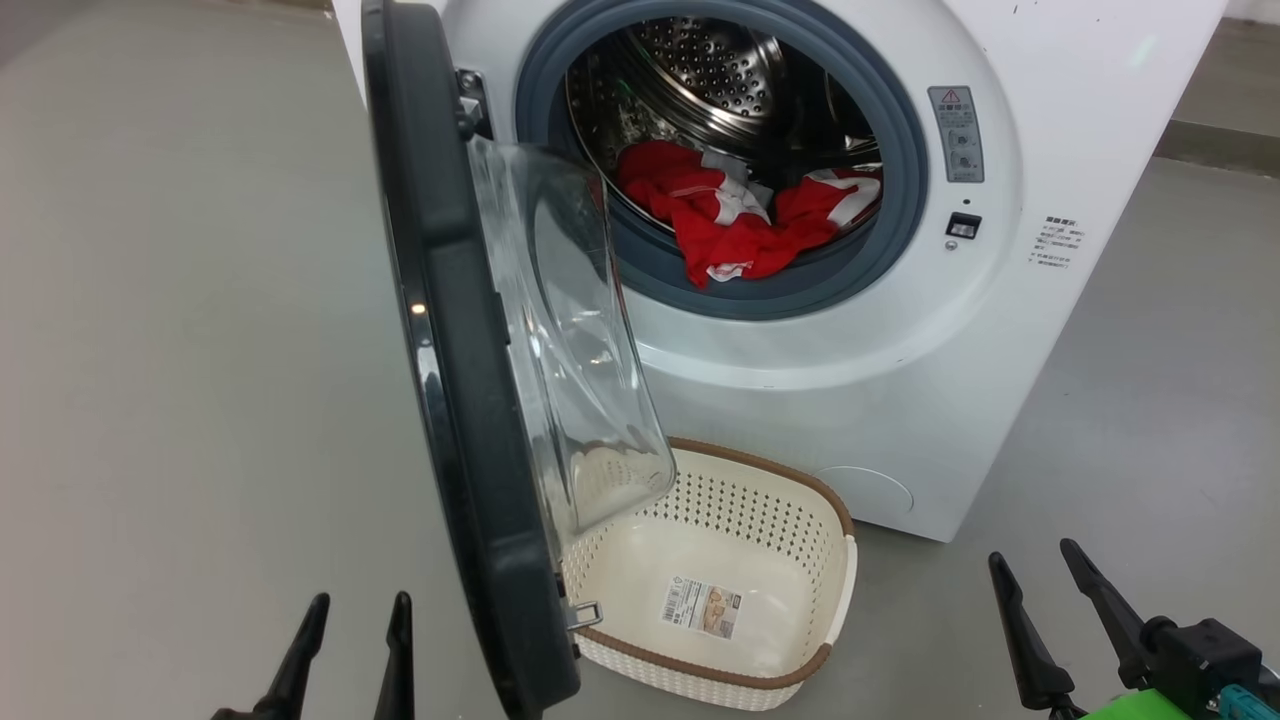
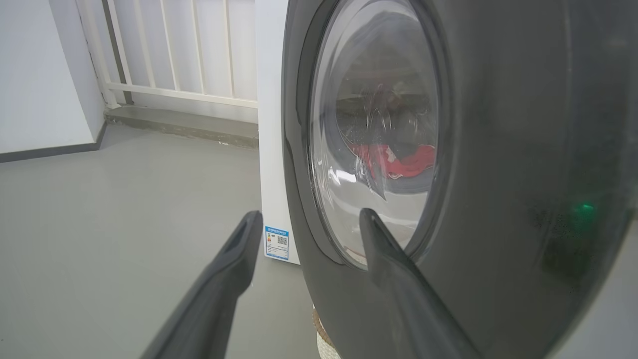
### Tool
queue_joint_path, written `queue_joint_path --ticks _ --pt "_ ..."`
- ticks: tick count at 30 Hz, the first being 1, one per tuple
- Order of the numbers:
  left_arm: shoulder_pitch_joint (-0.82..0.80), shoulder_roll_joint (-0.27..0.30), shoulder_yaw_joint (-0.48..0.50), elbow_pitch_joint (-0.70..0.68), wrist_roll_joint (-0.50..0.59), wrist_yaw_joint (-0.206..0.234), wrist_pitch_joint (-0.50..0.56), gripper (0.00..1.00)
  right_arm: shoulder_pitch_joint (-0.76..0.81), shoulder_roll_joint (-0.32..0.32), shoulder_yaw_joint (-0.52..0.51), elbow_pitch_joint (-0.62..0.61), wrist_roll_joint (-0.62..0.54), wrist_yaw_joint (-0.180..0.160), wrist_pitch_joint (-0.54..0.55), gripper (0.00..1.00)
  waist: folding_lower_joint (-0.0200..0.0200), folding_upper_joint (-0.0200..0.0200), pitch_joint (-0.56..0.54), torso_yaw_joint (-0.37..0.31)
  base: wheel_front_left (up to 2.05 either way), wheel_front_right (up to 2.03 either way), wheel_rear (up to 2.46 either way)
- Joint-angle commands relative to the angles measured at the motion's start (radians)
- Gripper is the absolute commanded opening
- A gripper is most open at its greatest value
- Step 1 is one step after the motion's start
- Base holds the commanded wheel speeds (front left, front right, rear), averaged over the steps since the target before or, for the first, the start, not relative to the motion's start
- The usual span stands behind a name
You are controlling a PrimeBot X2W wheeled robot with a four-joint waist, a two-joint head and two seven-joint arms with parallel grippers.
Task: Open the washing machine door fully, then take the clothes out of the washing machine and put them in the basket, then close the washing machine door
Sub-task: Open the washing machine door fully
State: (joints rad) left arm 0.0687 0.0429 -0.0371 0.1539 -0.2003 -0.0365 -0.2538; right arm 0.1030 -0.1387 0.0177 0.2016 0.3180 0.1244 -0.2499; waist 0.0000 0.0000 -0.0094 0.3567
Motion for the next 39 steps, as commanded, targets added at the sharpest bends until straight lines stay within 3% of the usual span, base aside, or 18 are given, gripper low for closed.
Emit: queue_joint_path --ticks 1,10,11,12,13,21,28,33,39 --pt "-0.003 0.007 0.03 -0.025 0.002 0.002 -0.008 1.0 -0.006 -0.011 0.018 -0.019 -0.003 0.006 -0.012 1.0 0.0 0.0 0.0 0.0 0.0 0.0 0.0" --pt "-0.005 0.007 0.043 -0.037 0.007 0.011 -0.008 1.0 -0.006 -0.012 0.018 -0.013 0.001 0.006 -0.012 1.0 0.0 0.0 -0.007 0.003 0.0 0.0 0.0" --pt "-0.009 0.007 0.049 -0.042 0.007 0.011 -0.008 0.55 -0.005 -0.011 0.018 -0.013 0.002 0.006 -0.012 1.0 0.0 0.0 -0.007 0.004 0.0 0.0 0.0" --pt "-0.015 0.007 0.058 -0.049 0.012 0.01 -0.008 0.38 -0.005 -0.01 0.017 -0.013 0.002 0.006 -0.012 1.0 0.0 0.0 -0.008 0.005 0.0 0.0 0.0" --pt "-0.023 0.007 0.069 -0.06 0.016 0.008 -0.008 0.0 -0.004 -0.01 0.018 -0.013 0.002 0.006 -0.012 1.0 0.0 0.0 -0.009 0.006 0.0 0.0 0.0" --pt "-0.093 0.007 0.133 -0.299 0.004 -0.015 -0.008 0.0 -0.011 -0.011 0.025 -0.016 0.0 0.006 -0.012 1.0 0.0 0.0 -0.001 0.008 0.0 0.0 0.0" --pt "-0.097 0.007 -0.032 -0.516 -0.01 -0.013 -0.008 0.0 -0.018 -0.014 0.034 -0.021 0.003 0.006 -0.012 1.0 0.0 0.0 0.006 0.004 0.0 0.0 0.0" --pt "-0.058 0.007 -0.235 -0.496 -0.024 -0.022 -0.008 0.0 -0.022 -0.016 0.042 -0.022 0.006 0.006 -0.012 1.0 0.0 0.0 0.009 0.001 0.0 0.0 0.0" --pt "-0.037 0.007 -0.349 -0.357 -0.095 -0.031 -0.008 0.0 -0.027 -0.014 0.052 -0.02 0.007 0.006 -0.012 1.0 0.0 0.0 0.012 -0.005 0.0 0.0 0.0"
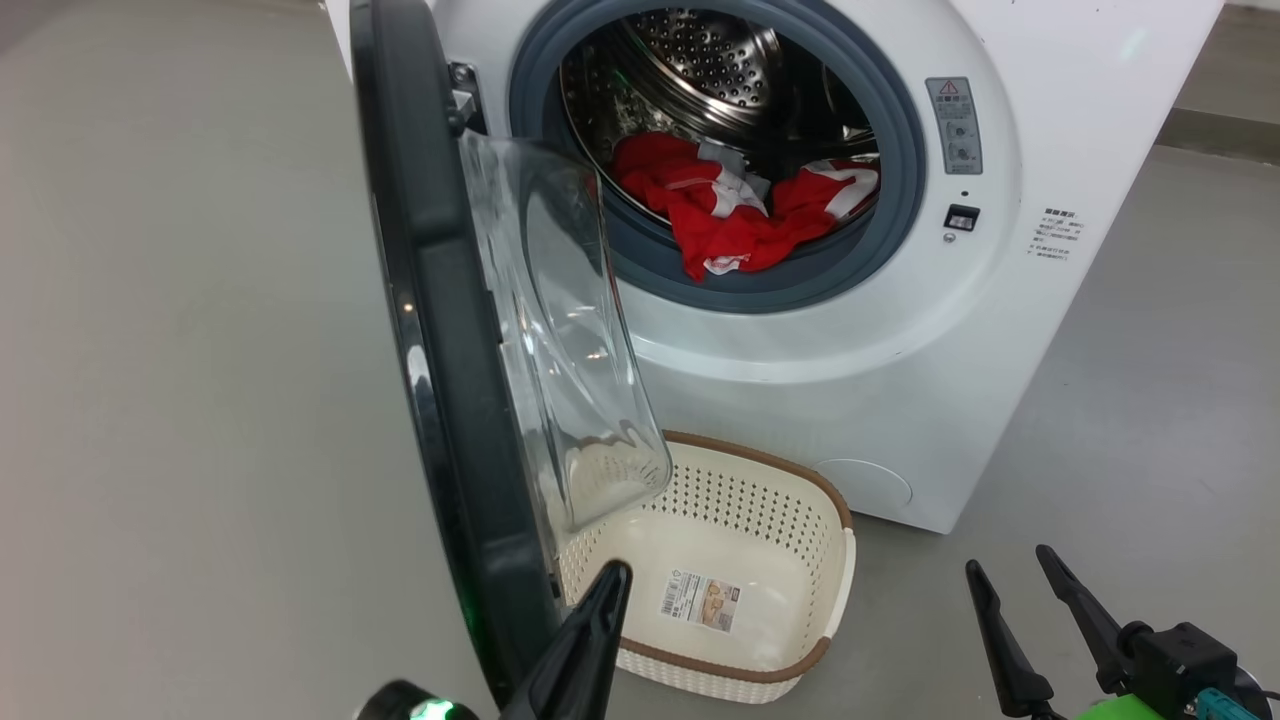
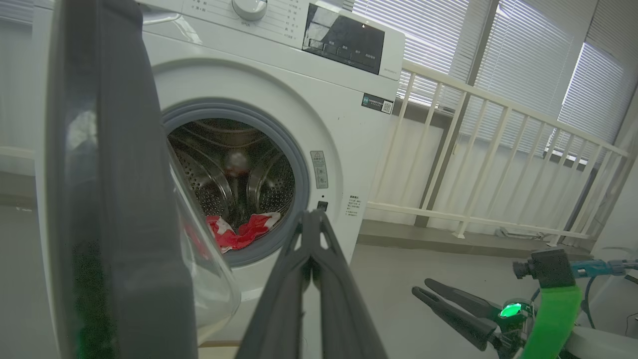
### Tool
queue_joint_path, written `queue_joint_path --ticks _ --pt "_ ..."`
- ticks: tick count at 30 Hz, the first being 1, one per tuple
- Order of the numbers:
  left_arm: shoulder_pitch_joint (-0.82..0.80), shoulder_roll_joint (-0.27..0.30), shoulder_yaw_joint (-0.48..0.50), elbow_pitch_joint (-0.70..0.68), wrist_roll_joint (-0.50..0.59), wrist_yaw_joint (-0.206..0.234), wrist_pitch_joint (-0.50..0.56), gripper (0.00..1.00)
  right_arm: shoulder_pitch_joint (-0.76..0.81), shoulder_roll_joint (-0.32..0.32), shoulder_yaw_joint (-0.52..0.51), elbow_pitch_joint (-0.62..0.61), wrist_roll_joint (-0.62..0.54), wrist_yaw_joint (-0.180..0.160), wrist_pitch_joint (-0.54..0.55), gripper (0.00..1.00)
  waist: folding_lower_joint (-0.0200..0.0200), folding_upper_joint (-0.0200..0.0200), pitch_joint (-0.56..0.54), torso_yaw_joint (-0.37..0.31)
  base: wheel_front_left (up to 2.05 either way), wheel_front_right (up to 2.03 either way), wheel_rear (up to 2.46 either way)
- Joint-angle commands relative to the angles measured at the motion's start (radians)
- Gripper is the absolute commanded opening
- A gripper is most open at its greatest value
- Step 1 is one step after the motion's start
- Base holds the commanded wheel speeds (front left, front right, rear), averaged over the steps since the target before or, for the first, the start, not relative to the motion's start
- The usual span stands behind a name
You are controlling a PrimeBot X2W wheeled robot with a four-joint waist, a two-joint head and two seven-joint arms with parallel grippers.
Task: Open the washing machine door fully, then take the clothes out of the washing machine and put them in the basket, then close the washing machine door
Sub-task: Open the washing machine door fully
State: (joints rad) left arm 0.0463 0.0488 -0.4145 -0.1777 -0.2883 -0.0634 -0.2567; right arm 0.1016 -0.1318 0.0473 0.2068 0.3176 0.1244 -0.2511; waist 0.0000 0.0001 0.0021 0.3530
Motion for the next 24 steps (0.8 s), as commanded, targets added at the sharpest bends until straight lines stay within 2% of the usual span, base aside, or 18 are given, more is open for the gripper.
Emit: queue_joint_path --ticks 1,6,11,24 --pt "-0.013 0.001 0.022 0.008 -0.029 -0.006 -0.005 0.0 -0.028 -0.022 0.025 -0.025 0.008 0.006 -0.011 1.0 0.0 -0.0001 0.003 -0.002 0.0 0.0 0.0" --pt "-0.033 0.001 0.027 0.16 -0.046 -0.016 -0.005 0.0 -0.036 -0.024 0.031 -0.024 0.01 0.006 -0.011 1.0 0.0 -0.0001 0.01 -0.009 0.0 0.0 0.0" --pt "-0.052 0.001 0.056 0.239 -0.066 -0.005 -0.005 0.0 -0.037 -0.027 0.03 -0.024 0.012 0.006 -0.011 1.0 0.0 -0.0001 0.017 -0.014 0.0 0.0 0.0" --pt "-0.036 0.001 0.168 0.245 -0.074 0.037 -0.005 0.0 -0.046 -0.027 0.026 -0.026 0.012 0.006 -0.011 1.0 0.0 -0.0001 0.037 0.009 0.0 0.0 0.0"
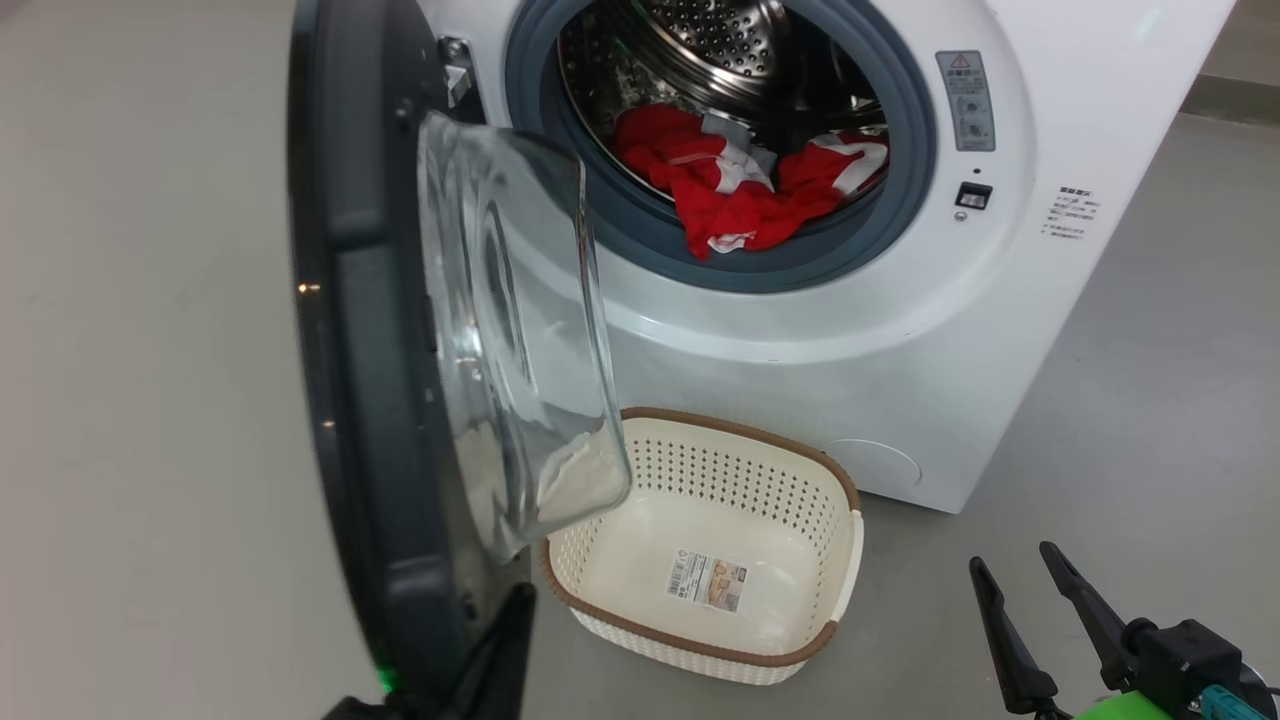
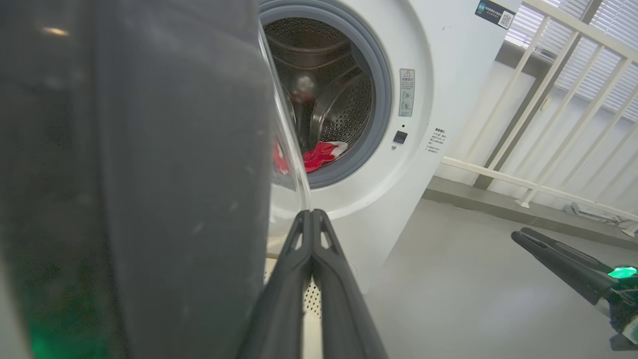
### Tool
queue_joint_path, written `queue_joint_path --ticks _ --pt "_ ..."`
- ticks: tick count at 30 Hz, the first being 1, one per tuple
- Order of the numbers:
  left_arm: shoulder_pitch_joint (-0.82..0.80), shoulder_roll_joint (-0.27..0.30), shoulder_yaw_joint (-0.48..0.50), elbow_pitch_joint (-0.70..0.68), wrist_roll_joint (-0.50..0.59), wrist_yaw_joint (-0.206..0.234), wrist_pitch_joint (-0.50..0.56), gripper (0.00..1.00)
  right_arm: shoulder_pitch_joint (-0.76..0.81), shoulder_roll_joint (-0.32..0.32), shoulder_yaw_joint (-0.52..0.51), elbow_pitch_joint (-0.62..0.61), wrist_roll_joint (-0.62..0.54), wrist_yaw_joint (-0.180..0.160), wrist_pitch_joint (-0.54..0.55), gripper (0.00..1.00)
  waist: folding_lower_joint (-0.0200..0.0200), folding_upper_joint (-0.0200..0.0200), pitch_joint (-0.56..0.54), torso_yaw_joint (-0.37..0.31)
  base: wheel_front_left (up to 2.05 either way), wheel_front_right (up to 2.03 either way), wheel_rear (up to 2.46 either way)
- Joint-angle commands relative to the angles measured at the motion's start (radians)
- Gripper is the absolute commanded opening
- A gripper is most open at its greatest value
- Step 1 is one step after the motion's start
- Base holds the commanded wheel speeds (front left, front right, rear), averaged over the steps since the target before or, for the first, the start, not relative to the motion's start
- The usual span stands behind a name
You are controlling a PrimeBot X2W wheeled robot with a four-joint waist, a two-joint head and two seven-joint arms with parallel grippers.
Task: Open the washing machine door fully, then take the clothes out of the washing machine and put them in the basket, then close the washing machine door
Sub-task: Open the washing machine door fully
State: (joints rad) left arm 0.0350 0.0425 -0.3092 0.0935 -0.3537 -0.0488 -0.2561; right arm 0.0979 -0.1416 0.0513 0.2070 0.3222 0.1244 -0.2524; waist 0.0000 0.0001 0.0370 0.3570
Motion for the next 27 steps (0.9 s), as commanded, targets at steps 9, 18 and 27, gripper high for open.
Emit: queue_joint_path --ticks 9,18,27 --pt "0.013 0.008 0.182 -0.048 0.022 0.041 -0.006 0.0 -0.048 -0.018 0.029 -0.025 0.008 0.006 -0.009 1.0 0.0 -0.0001 0.007 0.039 0.0 0.0 0.0" --pt "-0.025 0.013 0.382 -0.02 0.065 0.022 -0.006 0.0 -0.054 -0.024 0.041 -0.026 0.01 0.006 -0.009 1.0 0.0 -0.0001 0.017 0.049 0.0 0.0 0.0" --pt "-0.121 0.035 0.572 0.068 0.099 0.011 -0.006 0.0 -0.074 -0.038 0.047 -0.028 0.008 0.006 -0.009 1.0 0.0 -0.0001 0.051 0.036 0.0 0.0 0.0"
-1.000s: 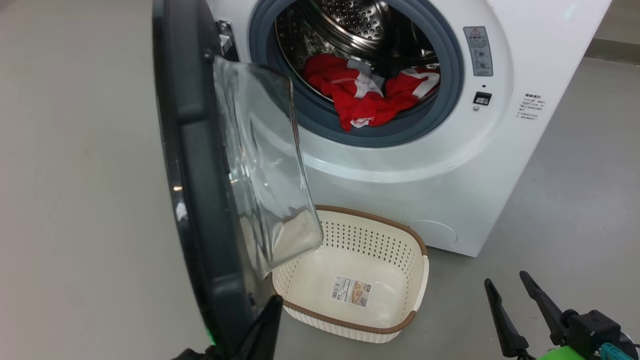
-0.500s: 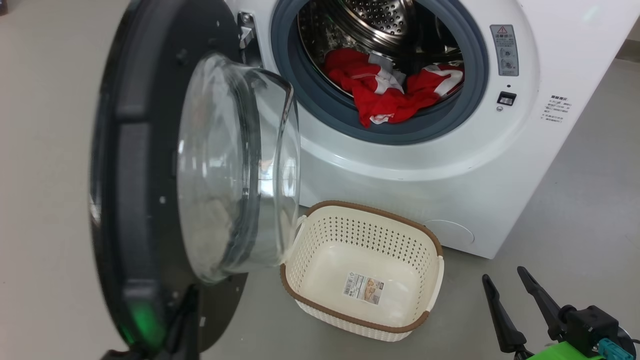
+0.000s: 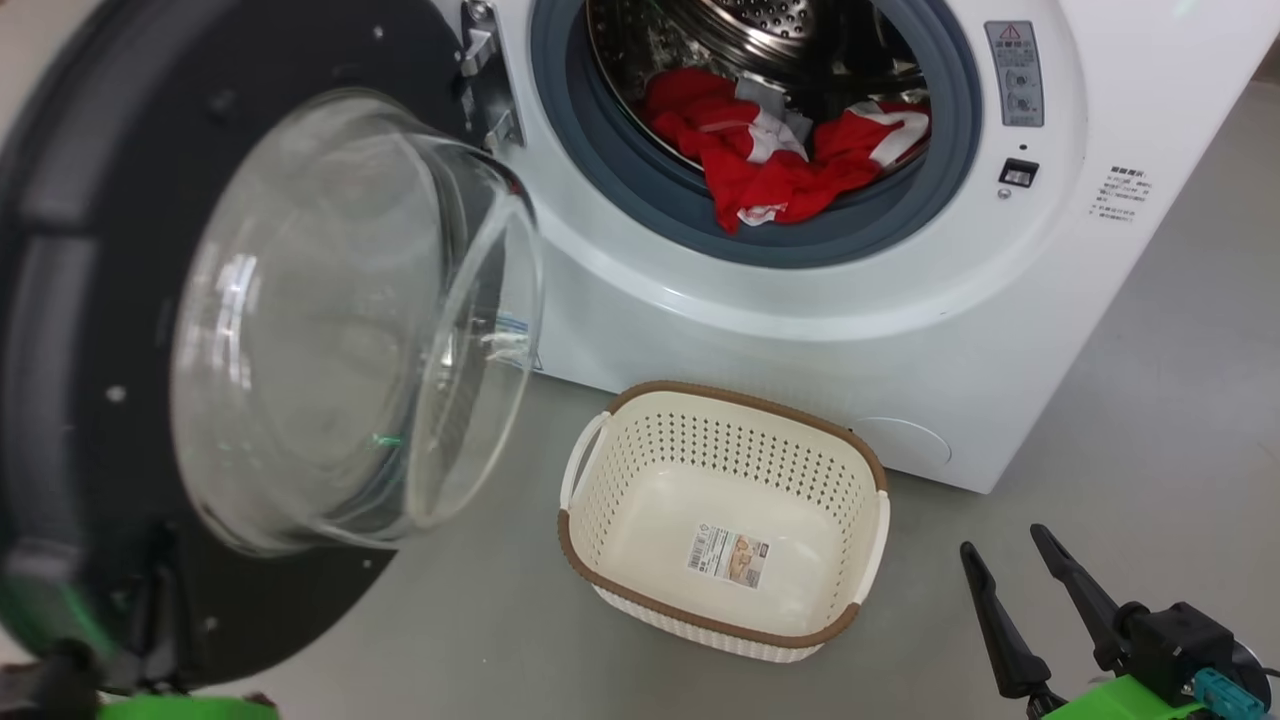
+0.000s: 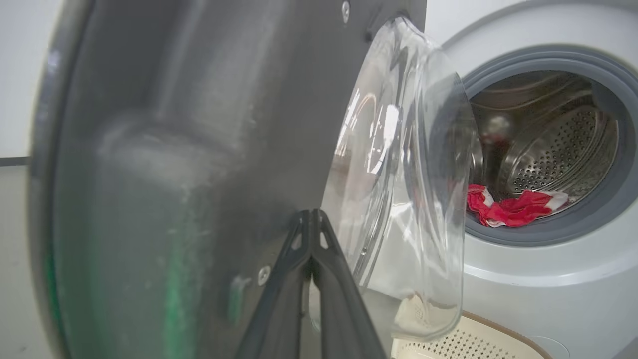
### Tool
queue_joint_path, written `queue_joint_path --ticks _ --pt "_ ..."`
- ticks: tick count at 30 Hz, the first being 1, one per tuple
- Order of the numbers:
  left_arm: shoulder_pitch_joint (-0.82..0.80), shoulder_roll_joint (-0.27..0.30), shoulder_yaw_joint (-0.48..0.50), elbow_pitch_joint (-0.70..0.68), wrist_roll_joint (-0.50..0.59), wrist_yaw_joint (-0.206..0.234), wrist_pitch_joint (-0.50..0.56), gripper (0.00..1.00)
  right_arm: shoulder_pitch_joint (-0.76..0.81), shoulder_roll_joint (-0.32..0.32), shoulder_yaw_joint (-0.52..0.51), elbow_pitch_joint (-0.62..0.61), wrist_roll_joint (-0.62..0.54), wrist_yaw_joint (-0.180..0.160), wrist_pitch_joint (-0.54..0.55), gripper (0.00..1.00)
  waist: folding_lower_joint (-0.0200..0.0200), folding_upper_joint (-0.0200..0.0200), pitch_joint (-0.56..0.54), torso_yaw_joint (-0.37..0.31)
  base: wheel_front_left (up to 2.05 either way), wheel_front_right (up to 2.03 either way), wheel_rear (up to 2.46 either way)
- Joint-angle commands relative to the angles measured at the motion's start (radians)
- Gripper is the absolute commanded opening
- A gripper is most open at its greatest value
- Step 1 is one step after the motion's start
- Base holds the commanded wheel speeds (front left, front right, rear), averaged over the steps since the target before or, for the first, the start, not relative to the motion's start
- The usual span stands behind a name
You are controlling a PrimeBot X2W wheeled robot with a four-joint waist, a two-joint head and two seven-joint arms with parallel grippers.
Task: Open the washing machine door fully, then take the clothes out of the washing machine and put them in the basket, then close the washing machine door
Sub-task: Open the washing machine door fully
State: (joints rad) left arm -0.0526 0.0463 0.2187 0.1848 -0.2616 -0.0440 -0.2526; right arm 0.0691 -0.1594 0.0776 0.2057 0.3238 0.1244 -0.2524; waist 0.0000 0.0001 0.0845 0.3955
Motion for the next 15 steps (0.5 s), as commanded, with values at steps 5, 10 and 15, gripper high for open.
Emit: queue_joint_path --ticks 5,10,15 --pt "-0.099 0.053 0.141 0.031 0.011 -0.007 -0.009 0.0 -0.054 -0.029 0.022 -0.029 0.004 0.006 -0.009 1.0 0.0 -0.0001 0.028 -0.009 0.0 0.0 0.0" --pt "-0.173 0.082 0.215 0.094 0.031 -0.015 -0.009 0.0 -0.072 -0.038 0.021 -0.034 0.001 0.006 -0.009 1.0 0.0 -0.0001 0.06 -0.013 0.0 0.0 0.0" --pt "-0.245 0.118 0.266 0.17 0.057 -0.026 -0.009 0.0 -0.09 -0.041 0.026 -0.034 -0.002 0.006 -0.009 1.0 0.0 -0.0001 0.089 -0.02 0.0 0.0 0.0"
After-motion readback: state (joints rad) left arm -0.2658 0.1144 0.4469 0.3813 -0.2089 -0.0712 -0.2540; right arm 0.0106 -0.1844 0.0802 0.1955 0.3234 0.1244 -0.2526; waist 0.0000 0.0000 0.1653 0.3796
